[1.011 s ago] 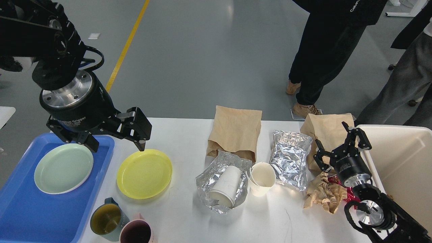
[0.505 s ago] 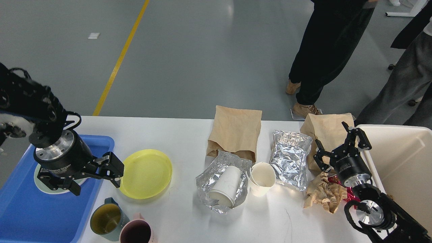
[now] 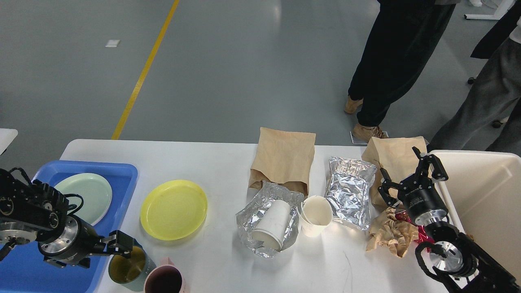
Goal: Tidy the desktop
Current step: 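Lower the left gripper onto the dark green mug and grasp it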
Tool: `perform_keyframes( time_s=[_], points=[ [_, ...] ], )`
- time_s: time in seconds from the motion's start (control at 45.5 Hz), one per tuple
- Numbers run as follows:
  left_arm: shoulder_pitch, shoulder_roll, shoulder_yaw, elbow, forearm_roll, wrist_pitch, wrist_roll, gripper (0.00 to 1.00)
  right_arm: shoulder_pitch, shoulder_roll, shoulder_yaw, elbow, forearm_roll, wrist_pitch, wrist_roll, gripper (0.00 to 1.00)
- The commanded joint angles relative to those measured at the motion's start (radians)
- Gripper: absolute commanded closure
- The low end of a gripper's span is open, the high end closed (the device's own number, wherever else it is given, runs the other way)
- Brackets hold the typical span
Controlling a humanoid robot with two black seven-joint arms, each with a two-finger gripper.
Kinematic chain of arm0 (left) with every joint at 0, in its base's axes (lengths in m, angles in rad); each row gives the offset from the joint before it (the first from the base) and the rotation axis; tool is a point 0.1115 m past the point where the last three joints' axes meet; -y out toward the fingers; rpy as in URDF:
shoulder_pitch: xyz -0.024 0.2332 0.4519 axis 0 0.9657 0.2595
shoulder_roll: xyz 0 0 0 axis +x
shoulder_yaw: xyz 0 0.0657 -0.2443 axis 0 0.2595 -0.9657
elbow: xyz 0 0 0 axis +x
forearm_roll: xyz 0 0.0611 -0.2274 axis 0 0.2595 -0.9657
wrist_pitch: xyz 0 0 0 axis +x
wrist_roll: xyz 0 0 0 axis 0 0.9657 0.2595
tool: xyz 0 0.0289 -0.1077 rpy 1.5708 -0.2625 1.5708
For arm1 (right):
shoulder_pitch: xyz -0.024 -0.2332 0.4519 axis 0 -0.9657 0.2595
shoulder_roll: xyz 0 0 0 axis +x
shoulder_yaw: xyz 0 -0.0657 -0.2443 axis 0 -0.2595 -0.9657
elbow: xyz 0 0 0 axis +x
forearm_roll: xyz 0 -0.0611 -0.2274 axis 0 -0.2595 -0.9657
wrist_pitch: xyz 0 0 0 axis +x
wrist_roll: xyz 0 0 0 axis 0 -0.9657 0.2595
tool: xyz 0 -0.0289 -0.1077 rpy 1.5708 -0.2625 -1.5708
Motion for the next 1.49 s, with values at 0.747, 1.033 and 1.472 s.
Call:
perform_keyframes(
  time_s=[0.747,1.033,1.472],
  points=[
    [0.258,-0.091,-0.117,0.183,0.048,0.074,0.004,0.54,0.0,0.0,0.0,0.0,-0.001,0.0,0.0,0.0],
    [0.252,-0.082,-0.114,0.183,0.053,-0.005,0.007,0.93,0.0,0.002,0.0,0.0,-0.001,0.0,0.0,0.0],
    [0.249,-0.079,-0.114,0.186,0.055,-0.009,0.006,1.0,0.0,0.002,0.0,0.0,-0.001,0.0,0.0,0.0]
  ],
)
